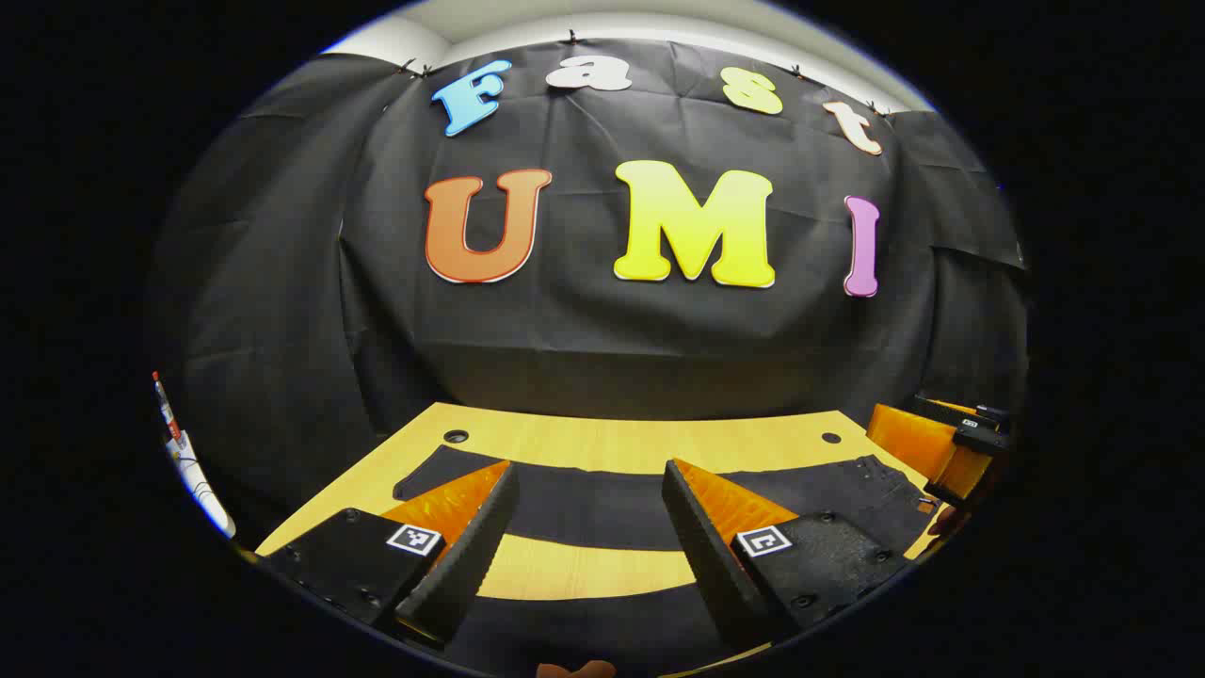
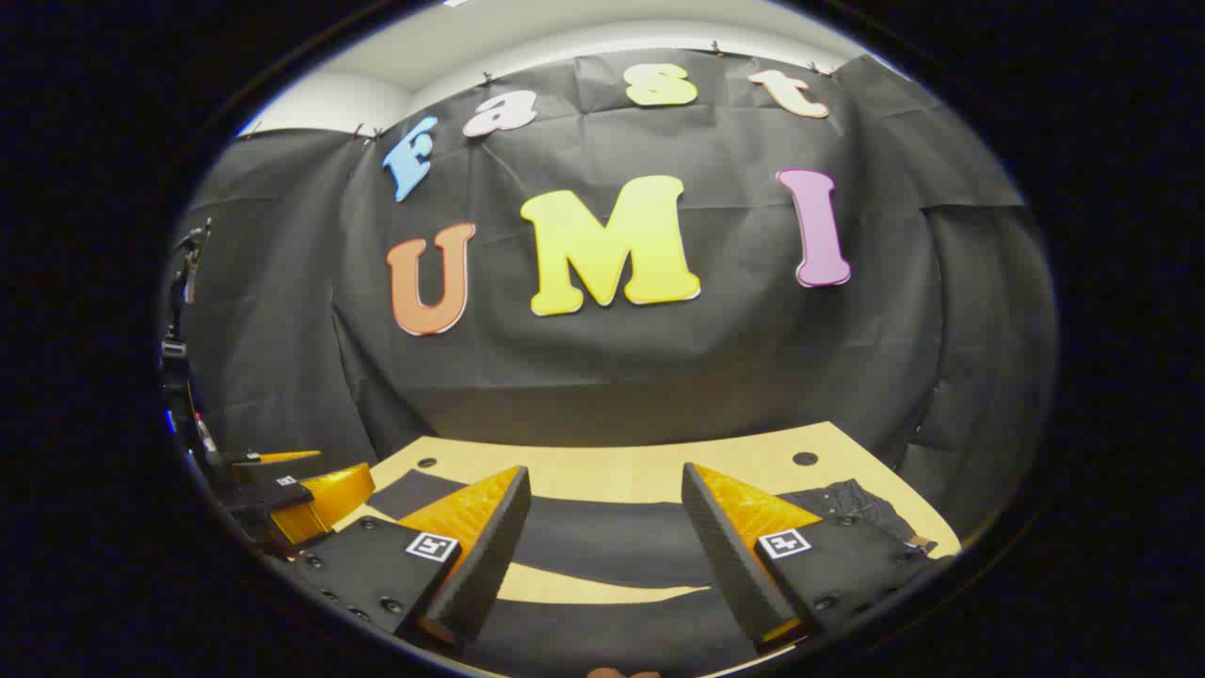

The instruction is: Grasp the waist and the cuffs of the jeans and fold them to make the two legs overlap; first hold the waist and fold one-third of the jeans toward the cuffs, then hold the cuffs and fold the remaining one-third in the same direction to finish folding.

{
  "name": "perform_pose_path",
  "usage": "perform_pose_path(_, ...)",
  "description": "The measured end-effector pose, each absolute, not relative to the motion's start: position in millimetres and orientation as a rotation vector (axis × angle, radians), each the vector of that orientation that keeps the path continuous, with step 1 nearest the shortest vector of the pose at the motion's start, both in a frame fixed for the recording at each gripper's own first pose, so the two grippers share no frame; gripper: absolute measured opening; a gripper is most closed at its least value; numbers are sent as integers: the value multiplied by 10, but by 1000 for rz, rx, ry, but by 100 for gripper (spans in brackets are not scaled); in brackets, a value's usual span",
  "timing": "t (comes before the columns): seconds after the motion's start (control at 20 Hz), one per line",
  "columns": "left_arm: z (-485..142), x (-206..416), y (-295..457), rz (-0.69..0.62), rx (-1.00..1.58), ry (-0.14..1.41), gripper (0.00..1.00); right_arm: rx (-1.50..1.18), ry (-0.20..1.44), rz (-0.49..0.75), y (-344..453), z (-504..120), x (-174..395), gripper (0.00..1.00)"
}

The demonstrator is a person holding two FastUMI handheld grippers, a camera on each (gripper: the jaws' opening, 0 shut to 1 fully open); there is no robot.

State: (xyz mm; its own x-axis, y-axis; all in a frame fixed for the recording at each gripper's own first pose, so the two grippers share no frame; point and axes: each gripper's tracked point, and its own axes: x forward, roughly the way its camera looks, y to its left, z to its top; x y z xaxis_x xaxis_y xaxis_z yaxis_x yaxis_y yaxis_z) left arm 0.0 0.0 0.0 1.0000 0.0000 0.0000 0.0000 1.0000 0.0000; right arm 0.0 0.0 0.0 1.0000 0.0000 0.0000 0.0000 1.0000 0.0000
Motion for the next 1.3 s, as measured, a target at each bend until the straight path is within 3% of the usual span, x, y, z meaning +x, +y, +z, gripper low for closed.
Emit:
perform_pose_path(0.35,24,-109,95,8,49,-37,98,-16,38,-8,38,-94,34,99)
perform_pose_path(0.4,49,-140,98,13,51,-47,98,-18,37,-6,30,-90,20,95)
perform_pose_path(0.5,116,-194,95,18,50,-78,98,-24,25,0,24,-45,-8,99)
perform_pose_path(0.6,189,-237,66,20,46,-106,98,-31,-1,3,6,28,-64,95)
perform_pose_path(0.65,201,-244,56,21,53,-113,98,-33,-12,1,-27,48,-89,99)
perform_pose_path(0.7,207,-250,29,17,61,-116,98,-31,-19,0,-54,64,-103,95)
perform_pose_path(0.95,240,-310,-131,-4,88,-130,98,-30,-27,-13,-191,61,-193,95)
perform_pose_path(1.0,234,-323,-168,-9,92,-131,98,-34,-30,-16,-226,73,-226,99)
perform_pose_path(1.05,225,-335,-202,-16,96,-129,98,-42,-32,-19,-236,73,-254,95)
perform_pose_path(1.3,229,-383,-289,-30,106,-135,98,-45,-41,-24,-304,101,-328,95)
